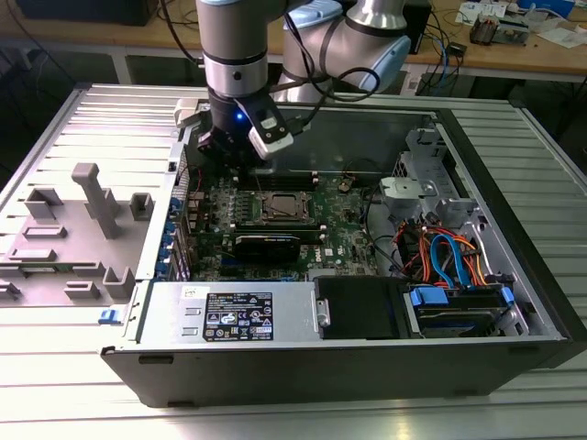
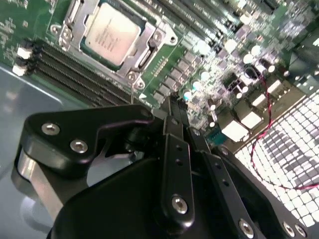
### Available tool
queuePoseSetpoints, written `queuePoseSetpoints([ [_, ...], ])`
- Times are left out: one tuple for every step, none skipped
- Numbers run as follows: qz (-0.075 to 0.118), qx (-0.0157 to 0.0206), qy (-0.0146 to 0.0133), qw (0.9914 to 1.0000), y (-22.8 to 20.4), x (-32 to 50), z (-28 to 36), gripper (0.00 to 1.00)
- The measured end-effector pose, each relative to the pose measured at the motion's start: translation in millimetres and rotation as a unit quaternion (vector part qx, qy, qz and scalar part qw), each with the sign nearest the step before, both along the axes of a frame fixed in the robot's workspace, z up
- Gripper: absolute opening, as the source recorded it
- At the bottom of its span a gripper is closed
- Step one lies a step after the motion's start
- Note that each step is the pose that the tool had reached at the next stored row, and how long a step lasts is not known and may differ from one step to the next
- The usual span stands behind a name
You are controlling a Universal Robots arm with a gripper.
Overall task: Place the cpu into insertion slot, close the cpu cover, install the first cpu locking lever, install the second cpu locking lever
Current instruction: 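Install the first cpu locking lever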
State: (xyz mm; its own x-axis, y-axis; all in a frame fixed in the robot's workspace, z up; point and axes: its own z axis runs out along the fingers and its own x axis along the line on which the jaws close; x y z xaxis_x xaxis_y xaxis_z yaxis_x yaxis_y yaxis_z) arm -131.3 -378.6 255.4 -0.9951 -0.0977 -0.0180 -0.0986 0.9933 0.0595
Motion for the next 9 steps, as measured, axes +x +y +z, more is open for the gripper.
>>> queuePoseSetpoints([
  [0.0, -0.0001, 0.0, 1.0, 0.4, 0.0, 0.3, 0.11],
  [0.001, -0.0001, 0.0001, 1.0, 0.8, 0.0, 0.6, 0.11],
  [0.001, -0.0001, 0.0, 1.0, 0.8, 0.0, 1.1, 0.11],
  [0.001, 0.0, 0.0, 1.0, 1.0, 0.0, 2.9, 0.11],
  [0.001, 0.0, 0.0, 1.0, 1.0, -0.1, 3.7, 0.11],
  [0.001, 0.0, 0.0, 1.0, 1.4, -0.1, 4.5, 0.11],
  [0.001, 0.0001, -0.0001, 1.0, 2.0, -0.2, 4.9, 0.11],
  [0.001, 0.0, 0.0, 1.0, 2.7, -0.1, 5.0, 0.11],
  [0.001, 0.0, 0.0, 1.0, 3.7, -0.1, 5.0, 0.11],
])
